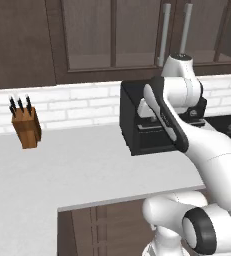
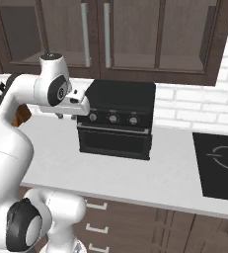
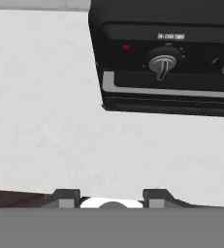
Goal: Navigate to the dishwasher.
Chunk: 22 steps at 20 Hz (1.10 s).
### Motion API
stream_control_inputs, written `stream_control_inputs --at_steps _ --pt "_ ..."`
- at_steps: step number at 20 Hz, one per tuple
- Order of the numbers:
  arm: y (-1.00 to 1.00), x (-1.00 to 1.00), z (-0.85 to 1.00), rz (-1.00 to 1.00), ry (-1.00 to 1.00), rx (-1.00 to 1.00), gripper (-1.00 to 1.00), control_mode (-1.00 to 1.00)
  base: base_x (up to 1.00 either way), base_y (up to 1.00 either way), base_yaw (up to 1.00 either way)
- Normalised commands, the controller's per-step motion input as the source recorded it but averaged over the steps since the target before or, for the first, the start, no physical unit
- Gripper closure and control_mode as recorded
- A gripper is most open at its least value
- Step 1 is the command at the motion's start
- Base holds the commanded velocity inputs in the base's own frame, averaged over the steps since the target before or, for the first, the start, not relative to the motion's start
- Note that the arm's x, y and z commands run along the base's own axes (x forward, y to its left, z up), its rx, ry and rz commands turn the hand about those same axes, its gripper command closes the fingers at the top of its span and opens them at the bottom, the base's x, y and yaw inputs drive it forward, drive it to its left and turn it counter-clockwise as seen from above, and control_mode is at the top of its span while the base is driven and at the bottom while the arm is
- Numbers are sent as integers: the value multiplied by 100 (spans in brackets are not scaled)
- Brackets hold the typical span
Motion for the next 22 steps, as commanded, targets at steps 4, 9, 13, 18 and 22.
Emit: stream_control_inputs --at_steps 4,9,13,18,22 --pt "4 -63 -1 0 -5 0 -100 -100 0 0 0" --pt "13 -100 0 6 -6 0 -100 -100 0 0 0" --pt "6 -84 -7 3 -1 0 -100 -100 0 0 0" --pt "0 -23 0 0 -4 4 -100 -100 0 0 0" --pt "-11 0 -2 0 -7 4 -100 -100 0 0 0"
